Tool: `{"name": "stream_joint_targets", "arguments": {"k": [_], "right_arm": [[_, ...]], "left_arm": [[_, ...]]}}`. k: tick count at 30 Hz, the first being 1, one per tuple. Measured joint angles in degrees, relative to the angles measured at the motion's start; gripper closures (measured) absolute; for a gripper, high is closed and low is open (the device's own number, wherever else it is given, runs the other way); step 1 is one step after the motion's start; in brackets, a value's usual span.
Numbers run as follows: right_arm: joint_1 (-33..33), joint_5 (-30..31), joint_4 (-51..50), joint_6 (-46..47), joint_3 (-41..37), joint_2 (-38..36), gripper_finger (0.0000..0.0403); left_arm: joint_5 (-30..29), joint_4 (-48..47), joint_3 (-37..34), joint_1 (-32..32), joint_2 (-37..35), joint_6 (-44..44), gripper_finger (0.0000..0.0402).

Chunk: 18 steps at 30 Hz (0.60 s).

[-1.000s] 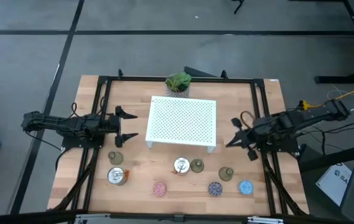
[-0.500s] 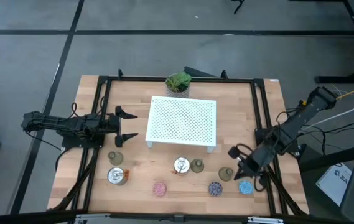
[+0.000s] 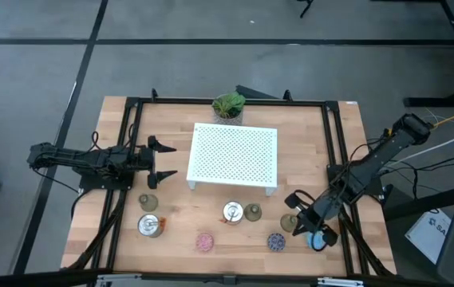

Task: Stock candles and vases on shelf
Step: Put the right transparent vase on the shelf

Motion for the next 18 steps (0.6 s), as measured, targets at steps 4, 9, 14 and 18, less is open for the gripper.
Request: {"name": "stream_joint_targets", "arguments": {"k": [4, 9, 14, 18], "right_arm": [[-1.81, 0.13, 0.01, 0.13, 0.0, 0.89, 0.0396], [-2.26, -1.55, -1.1, 7.56, 0.07, 2.0, 0.0396], [-2.26, -3.24, -15.09, 9.85, 6.72, 5.36, 0.0396], [-2.28, -3.27, -24.45, 11.92, 12.48, 8.91, 0.0396]], "left_arm": [[0.0, 0.0, -0.02, 0.01, -0.01, 0.0, 0.0002], [0.0, 0.0, -0.01, 0.02, -0.01, 0.0, 0.0002], [0.0, 0.02, -0.02, 0.02, 0.0, -0.02, 0.0002], [0.0, 0.0, -0.02, 0.0, 0.0, -0.02, 0.0002]]}}
